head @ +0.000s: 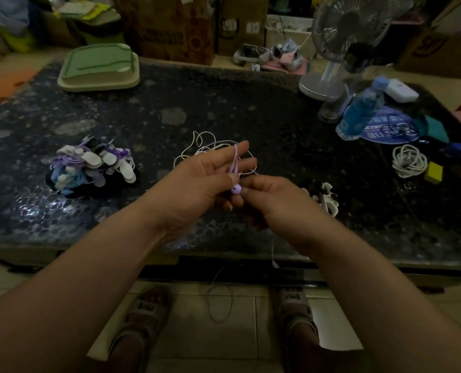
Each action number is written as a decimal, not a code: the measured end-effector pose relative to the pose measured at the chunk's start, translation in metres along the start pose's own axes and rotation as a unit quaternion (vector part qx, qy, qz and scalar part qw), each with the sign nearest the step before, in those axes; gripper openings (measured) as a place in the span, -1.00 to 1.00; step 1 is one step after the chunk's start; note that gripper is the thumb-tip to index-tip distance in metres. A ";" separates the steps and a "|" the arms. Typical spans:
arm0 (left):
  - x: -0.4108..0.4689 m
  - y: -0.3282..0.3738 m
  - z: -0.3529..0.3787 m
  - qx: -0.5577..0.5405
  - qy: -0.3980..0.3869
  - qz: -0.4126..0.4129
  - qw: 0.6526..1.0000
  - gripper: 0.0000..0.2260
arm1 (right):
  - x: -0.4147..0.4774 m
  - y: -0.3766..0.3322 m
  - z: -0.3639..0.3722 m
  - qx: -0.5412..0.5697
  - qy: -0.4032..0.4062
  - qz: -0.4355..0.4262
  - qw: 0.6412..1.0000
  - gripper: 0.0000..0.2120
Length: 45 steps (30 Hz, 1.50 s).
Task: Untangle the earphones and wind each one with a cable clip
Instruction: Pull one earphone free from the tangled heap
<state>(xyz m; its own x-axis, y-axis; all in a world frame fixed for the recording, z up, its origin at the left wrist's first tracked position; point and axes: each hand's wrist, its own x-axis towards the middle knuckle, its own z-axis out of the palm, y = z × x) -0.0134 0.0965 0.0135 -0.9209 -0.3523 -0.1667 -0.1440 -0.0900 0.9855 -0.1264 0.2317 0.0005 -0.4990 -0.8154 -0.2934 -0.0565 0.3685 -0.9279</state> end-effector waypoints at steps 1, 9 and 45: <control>0.001 -0.002 0.000 0.022 0.001 0.005 1.000 -0.47 | 0.000 0.000 0.002 -0.028 -0.002 -0.009 1.000 -0.77; 0.003 -0.010 -0.007 0.155 0.029 0.024 0.987 -0.48 | -0.008 -0.006 -0.003 -0.272 0.072 -0.102 0.954 -0.82; -0.016 0.013 -0.015 -0.092 -0.290 -0.081 0.949 -0.53 | 0.015 -0.010 -0.021 0.377 -0.005 0.026 0.926 -0.88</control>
<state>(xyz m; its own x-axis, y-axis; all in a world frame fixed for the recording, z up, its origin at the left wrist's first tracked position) 0.0053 0.0871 0.0285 -0.9444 0.2465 -0.2177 -0.2843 -0.2790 0.9172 -0.1517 0.2258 0.0100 -0.4760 -0.8108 -0.3407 0.5888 -0.0060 -0.8083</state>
